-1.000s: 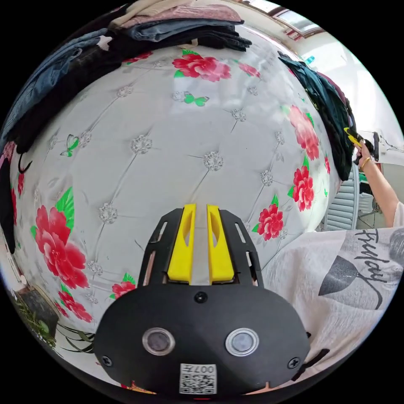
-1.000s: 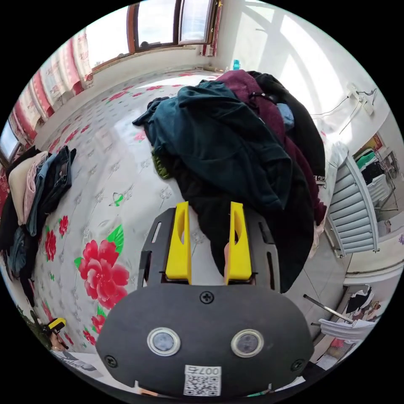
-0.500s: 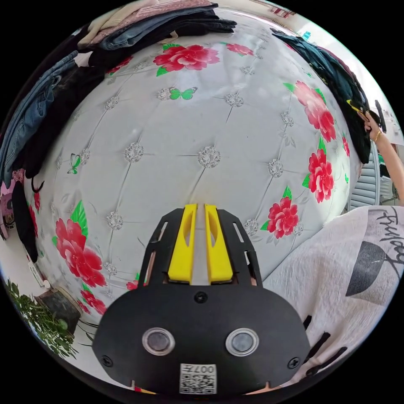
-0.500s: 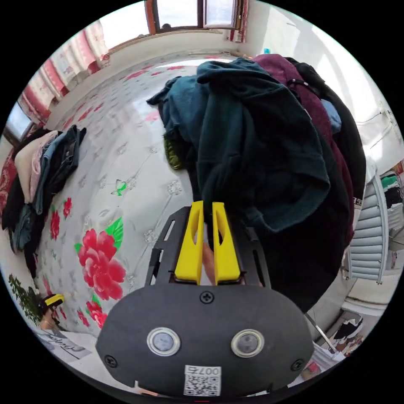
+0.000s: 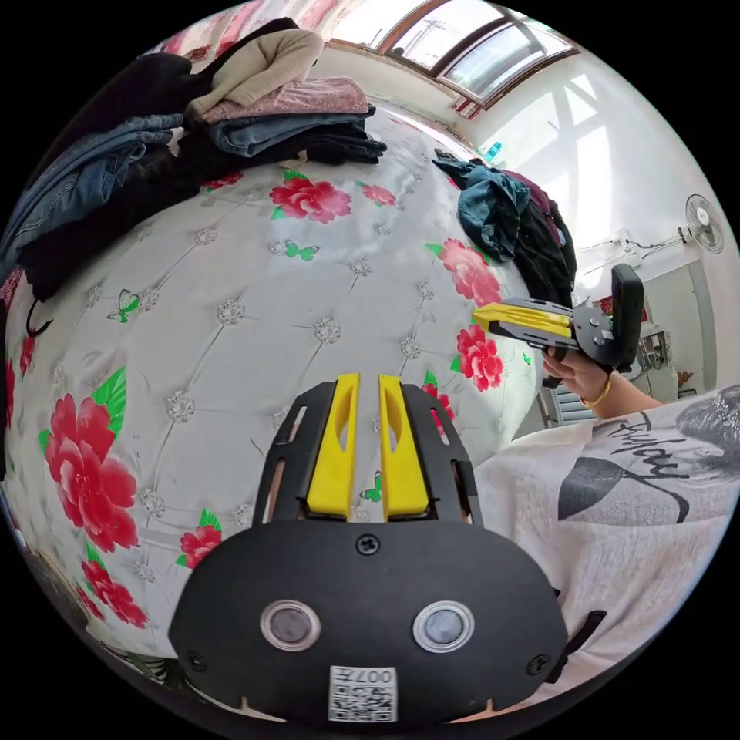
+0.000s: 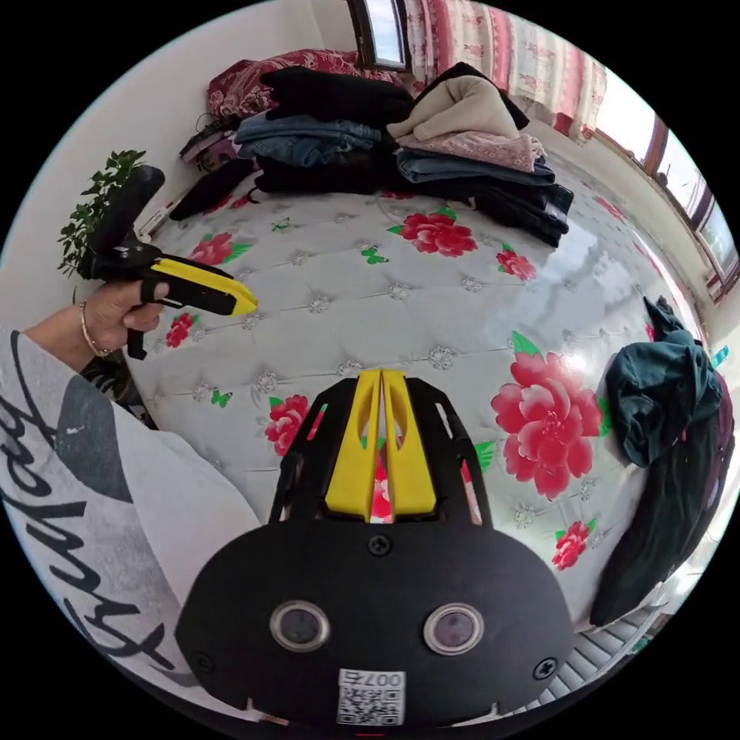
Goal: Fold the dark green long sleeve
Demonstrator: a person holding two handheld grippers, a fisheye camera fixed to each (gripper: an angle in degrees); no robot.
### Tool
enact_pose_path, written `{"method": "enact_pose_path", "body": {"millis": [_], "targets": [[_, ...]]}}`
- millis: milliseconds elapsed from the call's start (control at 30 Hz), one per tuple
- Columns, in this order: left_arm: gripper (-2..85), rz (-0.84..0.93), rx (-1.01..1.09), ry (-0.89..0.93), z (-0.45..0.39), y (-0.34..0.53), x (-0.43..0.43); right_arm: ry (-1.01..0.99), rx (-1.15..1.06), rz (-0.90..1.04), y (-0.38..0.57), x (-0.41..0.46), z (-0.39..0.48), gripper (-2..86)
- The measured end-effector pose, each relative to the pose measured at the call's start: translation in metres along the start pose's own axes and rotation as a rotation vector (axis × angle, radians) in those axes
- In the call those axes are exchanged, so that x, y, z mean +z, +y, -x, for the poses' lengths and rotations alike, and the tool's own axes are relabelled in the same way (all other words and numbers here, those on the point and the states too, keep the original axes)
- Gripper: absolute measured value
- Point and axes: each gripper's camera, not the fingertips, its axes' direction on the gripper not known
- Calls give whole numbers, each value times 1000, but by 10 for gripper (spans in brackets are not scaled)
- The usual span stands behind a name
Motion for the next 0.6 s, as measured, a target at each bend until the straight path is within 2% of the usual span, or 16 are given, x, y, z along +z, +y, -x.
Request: {"method": "enact_pose_path", "body": {"millis": [67, 200, 333, 467, 567, 600], "targets": [[45, 31, 17, -21, 6, 14, -1, 73, 65, 8, 0, 5, -19, 43], [37, 123, -33, -62, 27, 43, 9, 61, 421, -29, 10, -9, -140, 85], [37, 158, -125, -28, 40, 51, 18, 179, 684, -92, 27, -24, -252, 99], [37, 177, -153, -32, 41, 38, 26, 205, 779, -34, 30, -7, -320, 99], [37, 163, -171, -9, 37, 25, 32, 142, 840, 108, 33, 30, -361, 83], [37, 161, -171, -3, 35, 20, 35, 201, 826, 84, 32, 28, -359, 67]]}}
